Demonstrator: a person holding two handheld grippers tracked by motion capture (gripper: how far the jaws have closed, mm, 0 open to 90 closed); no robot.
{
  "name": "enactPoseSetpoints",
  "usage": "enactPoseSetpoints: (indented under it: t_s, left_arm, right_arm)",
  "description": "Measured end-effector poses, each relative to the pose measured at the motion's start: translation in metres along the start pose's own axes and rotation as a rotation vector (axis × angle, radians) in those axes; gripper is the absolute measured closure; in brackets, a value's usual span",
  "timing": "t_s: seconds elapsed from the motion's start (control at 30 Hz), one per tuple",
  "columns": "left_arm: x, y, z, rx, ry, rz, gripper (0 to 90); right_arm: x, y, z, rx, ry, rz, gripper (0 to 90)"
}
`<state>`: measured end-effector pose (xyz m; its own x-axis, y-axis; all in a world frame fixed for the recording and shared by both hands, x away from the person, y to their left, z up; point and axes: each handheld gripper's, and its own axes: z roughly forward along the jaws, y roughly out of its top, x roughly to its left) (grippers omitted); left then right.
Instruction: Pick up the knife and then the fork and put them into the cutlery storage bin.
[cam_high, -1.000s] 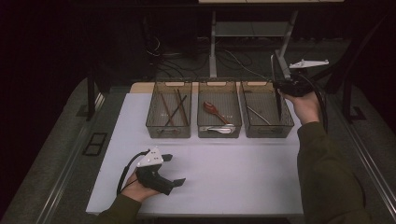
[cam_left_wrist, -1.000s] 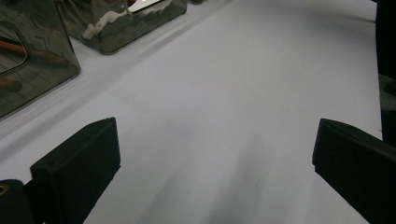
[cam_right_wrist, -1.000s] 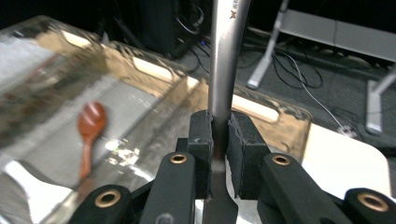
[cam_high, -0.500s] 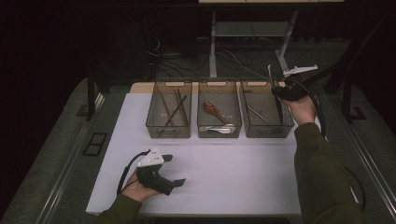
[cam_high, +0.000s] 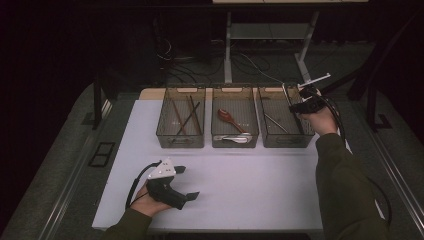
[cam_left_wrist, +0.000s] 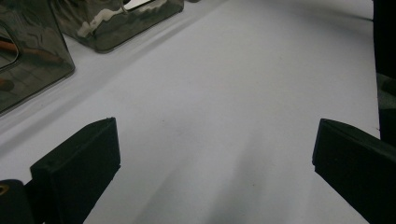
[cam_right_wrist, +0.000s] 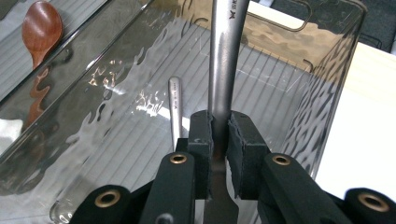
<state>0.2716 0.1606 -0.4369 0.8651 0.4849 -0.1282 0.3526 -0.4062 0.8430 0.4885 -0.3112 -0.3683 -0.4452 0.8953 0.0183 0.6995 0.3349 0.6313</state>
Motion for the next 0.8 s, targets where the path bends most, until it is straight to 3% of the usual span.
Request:
enactPoseSetpoints:
  t_s: [0.33,0.43,0.5,0.8]
  left_arm:
    - [0.0,0.0,0.0,-0.004,-0.003,-0.003,0.2]
    - [-0.001,0.0,0.0,-0.006,-0.003,-0.003,0.2]
    - [-0.001,0.0,0.0,-0.006,-0.003,-0.003,0.2]
    - [-0.001,0.0,0.0,-0.002,-0.003,0.001,0.2]
  right_arm:
    - [0.006,0.003,0.009,0.036,-0.011,-0.009,77.8]
    - [0.006,0.002,0.013,0.049,0.014,0.006,65.0]
    - [0.006,0.001,0.012,0.044,0.0,0.0,63.9]
    - [0.002,0.001,0.005,-0.009,0.054,0.039,52.8]
